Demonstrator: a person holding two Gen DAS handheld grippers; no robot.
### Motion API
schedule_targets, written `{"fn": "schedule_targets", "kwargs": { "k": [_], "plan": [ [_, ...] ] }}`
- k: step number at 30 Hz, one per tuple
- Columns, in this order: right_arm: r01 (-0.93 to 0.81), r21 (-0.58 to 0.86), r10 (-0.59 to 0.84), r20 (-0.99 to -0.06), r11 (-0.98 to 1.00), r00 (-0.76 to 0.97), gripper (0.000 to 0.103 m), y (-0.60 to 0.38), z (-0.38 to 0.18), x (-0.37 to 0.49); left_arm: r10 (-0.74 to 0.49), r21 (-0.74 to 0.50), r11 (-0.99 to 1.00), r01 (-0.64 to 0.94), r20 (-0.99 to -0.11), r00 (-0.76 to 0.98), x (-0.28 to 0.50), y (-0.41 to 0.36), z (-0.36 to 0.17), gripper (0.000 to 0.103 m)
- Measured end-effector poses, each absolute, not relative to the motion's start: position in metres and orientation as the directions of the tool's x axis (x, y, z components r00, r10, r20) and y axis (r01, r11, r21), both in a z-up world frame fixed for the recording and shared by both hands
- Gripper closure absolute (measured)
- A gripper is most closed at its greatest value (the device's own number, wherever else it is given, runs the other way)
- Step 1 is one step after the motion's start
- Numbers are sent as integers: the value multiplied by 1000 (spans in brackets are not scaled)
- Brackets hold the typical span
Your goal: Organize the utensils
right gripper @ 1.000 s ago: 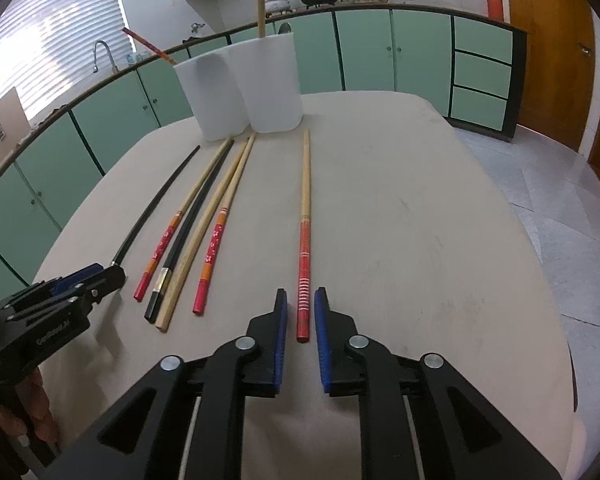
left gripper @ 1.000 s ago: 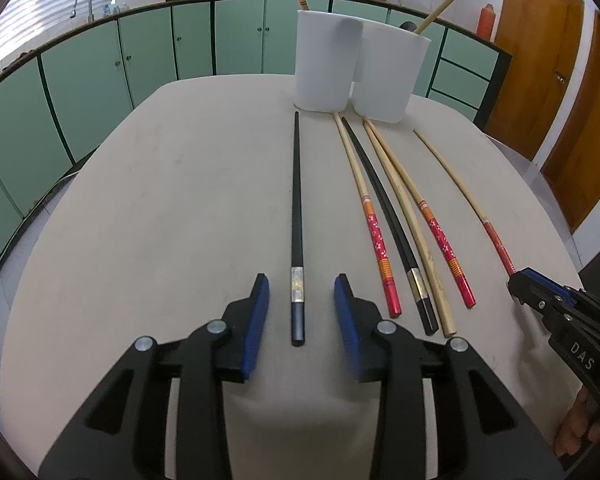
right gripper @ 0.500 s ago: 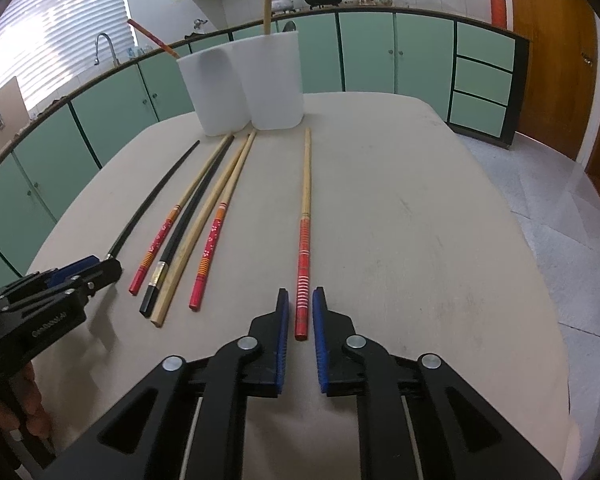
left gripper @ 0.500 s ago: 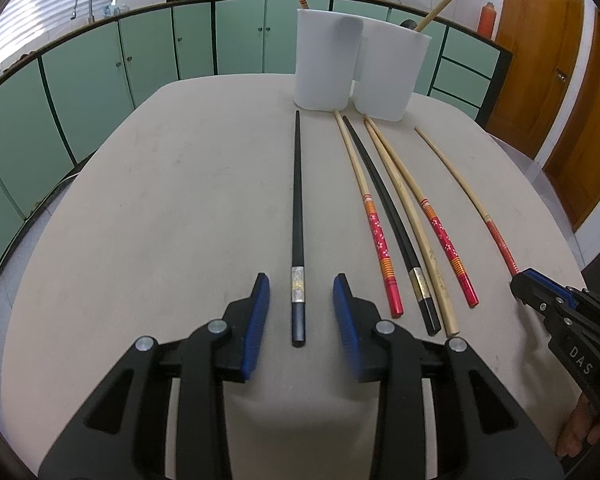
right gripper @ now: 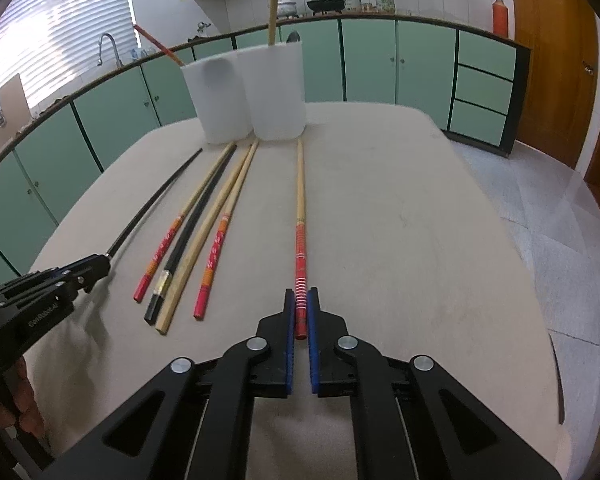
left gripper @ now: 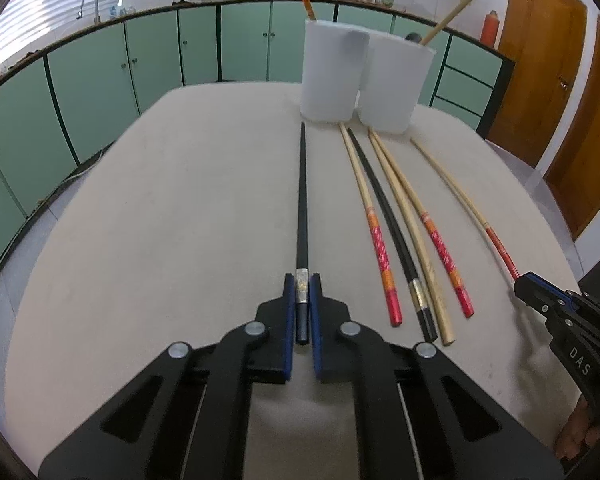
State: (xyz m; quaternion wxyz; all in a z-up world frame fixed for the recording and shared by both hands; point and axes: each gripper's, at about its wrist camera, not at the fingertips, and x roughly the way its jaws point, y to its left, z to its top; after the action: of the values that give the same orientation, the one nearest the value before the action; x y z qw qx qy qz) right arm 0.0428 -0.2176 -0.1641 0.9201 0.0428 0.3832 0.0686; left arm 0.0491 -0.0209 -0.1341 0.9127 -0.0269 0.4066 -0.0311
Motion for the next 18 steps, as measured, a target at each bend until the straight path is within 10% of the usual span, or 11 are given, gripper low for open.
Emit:
{"fn": "schedule_targets", "kwargs": {
  "k": [18],
  "plan": [
    [-105, 132, 162, -562, 986, 811, 97, -229, -104, 38, -53, -41, 999, 35, -588, 807, 39, -16, -67, 97]
  ]
}}
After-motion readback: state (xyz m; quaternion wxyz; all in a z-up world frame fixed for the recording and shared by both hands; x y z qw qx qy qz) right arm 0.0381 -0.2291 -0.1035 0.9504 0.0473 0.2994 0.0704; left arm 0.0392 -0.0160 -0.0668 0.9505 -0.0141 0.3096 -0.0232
